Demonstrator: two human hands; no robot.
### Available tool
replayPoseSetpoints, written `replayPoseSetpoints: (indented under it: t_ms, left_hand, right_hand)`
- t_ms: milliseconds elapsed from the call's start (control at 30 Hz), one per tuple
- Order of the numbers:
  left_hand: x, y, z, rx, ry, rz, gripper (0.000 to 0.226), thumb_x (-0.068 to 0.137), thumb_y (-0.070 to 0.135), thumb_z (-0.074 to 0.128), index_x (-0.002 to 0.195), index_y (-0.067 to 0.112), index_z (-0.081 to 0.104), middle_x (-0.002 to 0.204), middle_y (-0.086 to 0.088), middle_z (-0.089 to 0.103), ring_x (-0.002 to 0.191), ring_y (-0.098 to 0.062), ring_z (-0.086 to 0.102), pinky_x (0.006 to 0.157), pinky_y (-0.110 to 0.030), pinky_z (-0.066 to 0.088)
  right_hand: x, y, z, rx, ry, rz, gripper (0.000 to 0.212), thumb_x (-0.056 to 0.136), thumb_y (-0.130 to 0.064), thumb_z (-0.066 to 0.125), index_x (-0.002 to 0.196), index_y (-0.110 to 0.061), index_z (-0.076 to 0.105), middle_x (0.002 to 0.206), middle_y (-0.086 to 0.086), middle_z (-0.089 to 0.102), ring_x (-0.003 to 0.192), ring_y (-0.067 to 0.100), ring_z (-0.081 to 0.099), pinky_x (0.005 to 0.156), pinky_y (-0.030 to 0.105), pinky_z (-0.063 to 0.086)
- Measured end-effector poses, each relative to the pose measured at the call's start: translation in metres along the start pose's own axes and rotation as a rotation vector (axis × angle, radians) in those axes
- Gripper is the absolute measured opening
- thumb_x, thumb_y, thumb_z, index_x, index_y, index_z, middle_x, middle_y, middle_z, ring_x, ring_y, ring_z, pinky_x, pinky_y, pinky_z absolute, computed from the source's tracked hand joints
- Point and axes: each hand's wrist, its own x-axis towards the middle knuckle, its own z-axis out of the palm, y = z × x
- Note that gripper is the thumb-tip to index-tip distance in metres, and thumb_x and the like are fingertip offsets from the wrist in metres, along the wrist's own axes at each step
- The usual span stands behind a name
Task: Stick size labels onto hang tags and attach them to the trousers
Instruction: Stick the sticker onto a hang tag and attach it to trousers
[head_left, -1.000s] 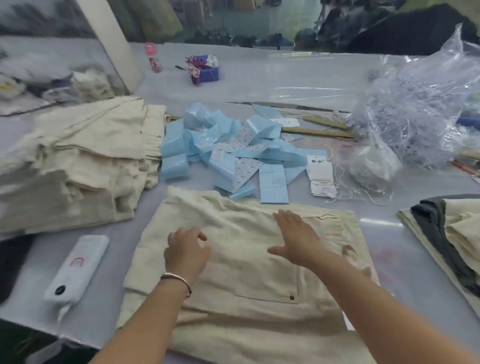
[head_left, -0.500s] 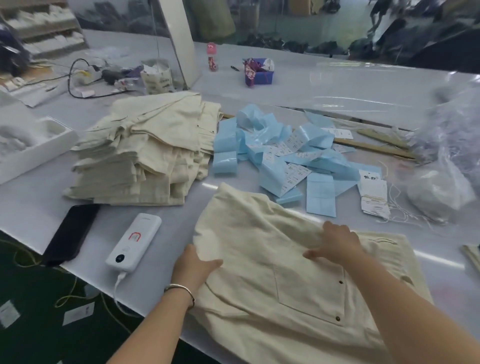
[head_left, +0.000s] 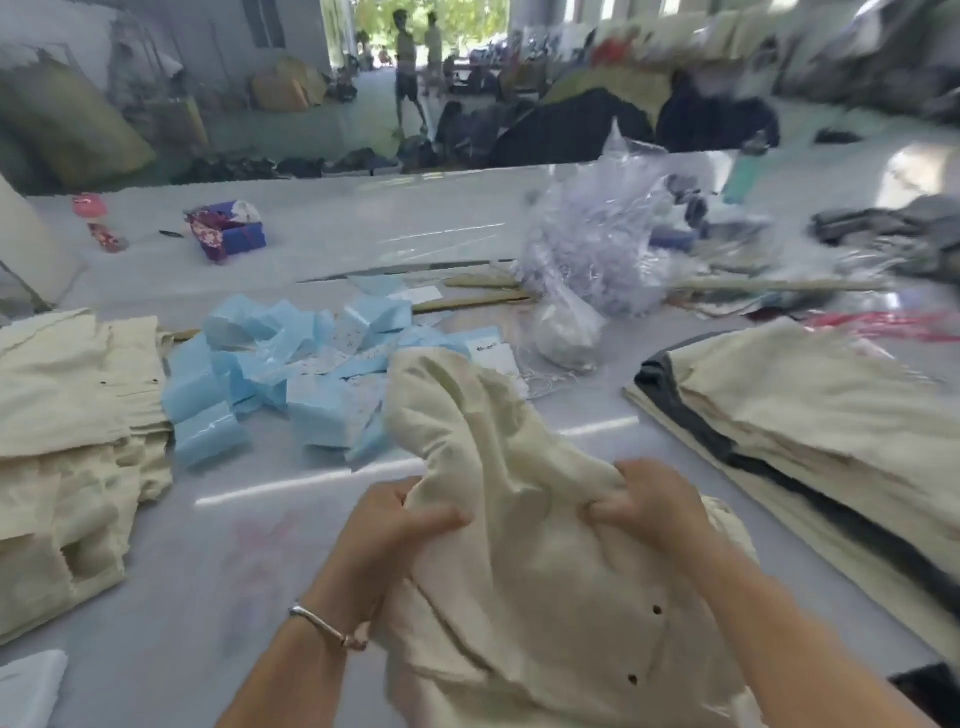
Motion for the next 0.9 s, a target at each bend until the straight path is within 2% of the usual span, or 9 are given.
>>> replayPoseSetpoints:
  t_ms: [67, 133, 267, 433, 500, 600, 800, 867, 900]
  left_hand:
    - [0.003, 0.026, 0.039, -0.056, -0.093, 0.061, 0.030, 0.056, 0.019, 0.087, 0.078, 0.002, 0.074, 0.079, -0.016, 0.074, 0.071, -0.024, 0.071, 0.063, -0.032, 0.057]
    - [0.006, 0.054, 0.083, -0.094, -0.165, 0.141, 0.026, 0.062, 0.022, 0.085, 0.079, 0.005, 0.074, 0.079, -0.016, 0.074, 0.070, -0.027, 0.072, 0.061, -0.034, 0.058]
    - [0.014, 0.113, 0.184, -0.213, -0.280, 0.264, 0.020, 0.062, 0.026, 0.080, 0.076, 0.012, 0.078, 0.074, -0.011, 0.073, 0.063, -0.023, 0.071, 0.051, -0.028, 0.055]
    - [0.026, 0.179, 0.298, -0.296, -0.455, 0.345, 0.034, 0.074, 0.032, 0.075, 0.100, 0.011, 0.077, 0.100, -0.014, 0.074, 0.087, -0.029, 0.072, 0.077, -0.037, 0.059]
    - [0.036, 0.201, 0.332, -0.310, -0.461, 0.369, 0.032, 0.075, 0.033, 0.074, 0.100, 0.013, 0.077, 0.102, -0.010, 0.075, 0.090, -0.025, 0.073, 0.077, -0.032, 0.059]
    - [0.063, 0.224, 0.364, -0.290, -0.433, 0.343, 0.032, 0.076, 0.033, 0.074, 0.101, 0.014, 0.077, 0.104, -0.008, 0.075, 0.093, -0.024, 0.072, 0.083, -0.034, 0.056]
    - [0.161, 0.225, 0.388, -0.149, -0.357, 0.173, 0.033, 0.076, 0.027, 0.073, 0.105, 0.010, 0.073, 0.097, -0.012, 0.075, 0.082, -0.029, 0.073, 0.065, -0.034, 0.059]
    - [0.198, 0.206, 0.397, -0.044, -0.237, 0.201, 0.035, 0.074, 0.023, 0.075, 0.104, 0.006, 0.072, 0.094, -0.015, 0.075, 0.080, -0.029, 0.072, 0.067, -0.036, 0.058]
    - [0.220, 0.191, 0.400, 0.114, -0.131, 0.240, 0.039, 0.070, 0.026, 0.077, 0.102, 0.003, 0.071, 0.094, -0.018, 0.073, 0.083, -0.031, 0.070, 0.072, -0.039, 0.057]
  right_hand:
    - [-0.026, 0.031, -0.052, 0.087, 0.134, 0.095, 0.034, 0.061, -0.048, 0.077, 0.056, -0.025, 0.052, 0.055, -0.011, 0.052, 0.060, 0.013, 0.056, 0.050, 0.028, 0.032]
    - [-0.055, 0.061, -0.105, 0.138, 0.279, 0.183, 0.030, 0.060, -0.047, 0.081, 0.057, -0.027, 0.058, 0.054, -0.014, 0.056, 0.056, 0.004, 0.054, 0.050, 0.026, 0.037]
    - [-0.114, 0.119, -0.204, 0.184, 0.504, 0.352, 0.031, 0.057, -0.045, 0.084, 0.060, -0.021, 0.065, 0.062, -0.004, 0.066, 0.066, 0.018, 0.064, 0.061, 0.034, 0.049]
    - [-0.167, 0.192, -0.315, 0.198, 0.646, 0.459, 0.040, 0.048, -0.051, 0.085, 0.068, -0.019, 0.070, 0.064, -0.003, 0.069, 0.065, 0.017, 0.066, 0.064, 0.036, 0.052]
    - [-0.168, 0.217, -0.348, 0.211, 0.699, 0.450, 0.037, 0.047, -0.050, 0.085, 0.069, -0.024, 0.070, 0.063, -0.008, 0.069, 0.063, 0.012, 0.065, 0.059, 0.032, 0.049]
    - [-0.143, 0.247, -0.380, 0.238, 0.715, 0.452, 0.034, 0.046, -0.048, 0.086, 0.067, -0.028, 0.070, 0.059, -0.011, 0.068, 0.062, 0.011, 0.065, 0.058, 0.031, 0.050]
    - [-0.062, 0.306, -0.391, 0.236, 0.584, 0.456, 0.042, 0.050, -0.050, 0.084, 0.074, -0.018, 0.071, 0.074, 0.001, 0.072, 0.075, 0.022, 0.068, 0.073, 0.039, 0.056]
    - [-0.035, 0.328, -0.379, 0.190, 0.522, 0.472, 0.042, 0.061, -0.052, 0.081, 0.078, -0.016, 0.068, 0.081, 0.002, 0.069, 0.084, 0.024, 0.066, 0.072, 0.036, 0.051]
    - [-0.021, 0.338, -0.369, 0.072, 0.473, 0.501, 0.041, 0.068, -0.054, 0.077, 0.083, -0.017, 0.065, 0.088, 0.002, 0.066, 0.093, 0.025, 0.063, 0.072, 0.035, 0.047]
